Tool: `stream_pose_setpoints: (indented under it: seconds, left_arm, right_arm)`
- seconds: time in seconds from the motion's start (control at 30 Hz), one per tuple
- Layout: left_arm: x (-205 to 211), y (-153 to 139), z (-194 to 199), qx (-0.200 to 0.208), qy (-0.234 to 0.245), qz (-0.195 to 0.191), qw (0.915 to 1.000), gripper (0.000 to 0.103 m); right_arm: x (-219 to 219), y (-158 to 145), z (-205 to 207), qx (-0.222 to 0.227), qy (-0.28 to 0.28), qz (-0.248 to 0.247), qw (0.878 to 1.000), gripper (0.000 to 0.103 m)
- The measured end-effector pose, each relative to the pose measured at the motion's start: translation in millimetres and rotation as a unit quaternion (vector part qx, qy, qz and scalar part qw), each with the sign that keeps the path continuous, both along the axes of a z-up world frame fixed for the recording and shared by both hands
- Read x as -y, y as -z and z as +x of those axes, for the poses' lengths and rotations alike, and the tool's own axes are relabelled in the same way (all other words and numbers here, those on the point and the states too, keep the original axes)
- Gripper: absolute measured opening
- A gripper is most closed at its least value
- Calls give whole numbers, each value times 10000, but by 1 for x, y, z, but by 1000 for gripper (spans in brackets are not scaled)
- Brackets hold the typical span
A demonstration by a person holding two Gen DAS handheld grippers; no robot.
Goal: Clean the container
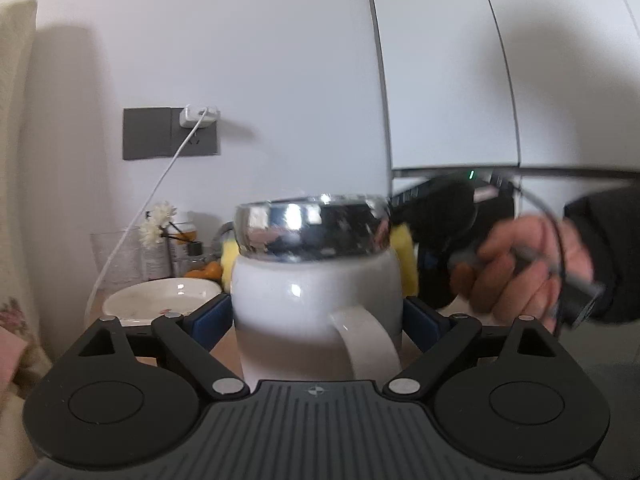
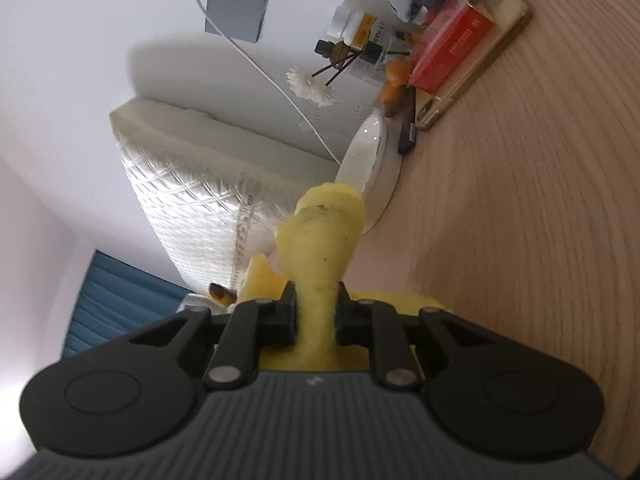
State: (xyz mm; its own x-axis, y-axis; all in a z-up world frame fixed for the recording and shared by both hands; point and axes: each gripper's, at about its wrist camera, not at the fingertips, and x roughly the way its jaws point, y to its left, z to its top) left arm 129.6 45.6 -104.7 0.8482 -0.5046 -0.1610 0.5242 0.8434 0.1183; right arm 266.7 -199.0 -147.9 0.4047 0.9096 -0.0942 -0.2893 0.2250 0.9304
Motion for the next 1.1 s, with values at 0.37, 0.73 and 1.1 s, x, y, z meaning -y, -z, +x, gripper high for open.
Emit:
stream_pose_setpoints:
  seconds: [0.37, 0.73, 1.1]
  left_arm:
    - [12, 4, -28, -32, -852, 20, 9964, 89]
    - [-11, -4, -23, -189, -98, 122, 9997, 89]
    - [-33, -7, -6, -343, 810, 141, 9960, 89]
  right_arm:
    - [1, -6, 1, 186, -137, 57, 9997, 20]
    - [-7, -9, 12, 196, -500, -78, 9985, 19]
    - [-32, -16, 46, 151, -1288, -279, 9912, 19]
